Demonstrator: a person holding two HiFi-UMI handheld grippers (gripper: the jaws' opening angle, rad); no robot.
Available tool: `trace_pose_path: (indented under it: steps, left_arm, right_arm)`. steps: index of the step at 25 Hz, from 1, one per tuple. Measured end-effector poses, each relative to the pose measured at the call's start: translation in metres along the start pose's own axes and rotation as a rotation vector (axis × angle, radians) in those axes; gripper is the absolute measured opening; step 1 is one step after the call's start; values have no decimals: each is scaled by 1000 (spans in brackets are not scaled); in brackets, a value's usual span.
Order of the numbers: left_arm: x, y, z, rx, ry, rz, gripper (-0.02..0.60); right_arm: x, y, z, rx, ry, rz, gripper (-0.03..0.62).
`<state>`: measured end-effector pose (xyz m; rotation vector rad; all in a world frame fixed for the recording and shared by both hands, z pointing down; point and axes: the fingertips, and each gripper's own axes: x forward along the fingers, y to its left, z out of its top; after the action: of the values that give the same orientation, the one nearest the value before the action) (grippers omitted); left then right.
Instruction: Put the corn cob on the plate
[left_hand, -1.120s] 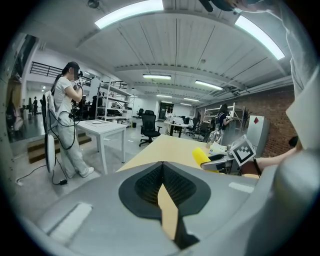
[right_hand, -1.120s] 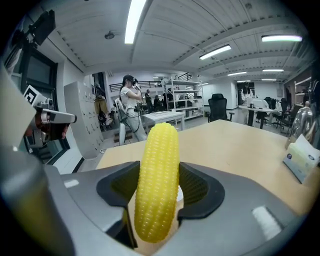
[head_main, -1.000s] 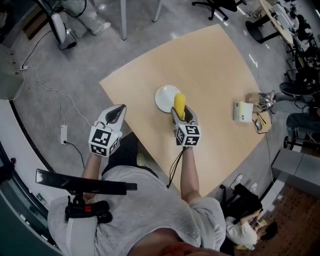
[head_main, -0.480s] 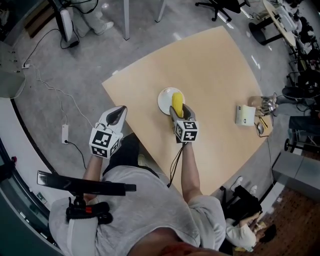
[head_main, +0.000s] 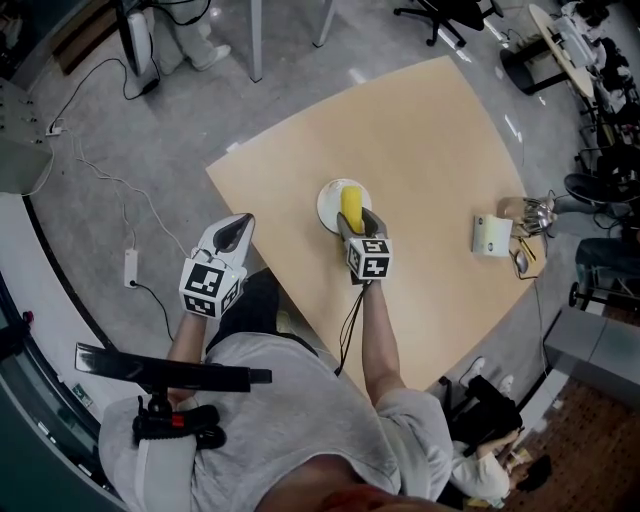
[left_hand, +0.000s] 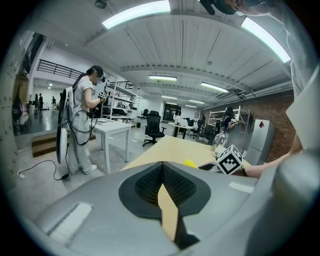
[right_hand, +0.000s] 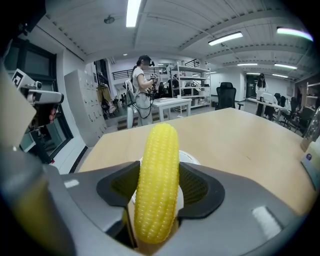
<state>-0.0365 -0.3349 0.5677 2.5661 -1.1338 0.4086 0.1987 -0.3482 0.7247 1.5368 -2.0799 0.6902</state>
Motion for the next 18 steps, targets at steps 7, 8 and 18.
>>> trace_pose_path:
  steps: [7, 8, 18]
  left_arm:
    - [-2, 4, -2, -8, 9, 15, 20]
    - [-2, 3, -2, -8, 10, 17, 20]
    - [-5, 9, -3, -20, 10, 39, 20]
  right_arm:
    - [13, -3, -8, -2, 51, -5, 250]
    - [15, -3, -9, -3, 58, -5, 250]
    - [29, -1, -12, -9, 87, -1, 249]
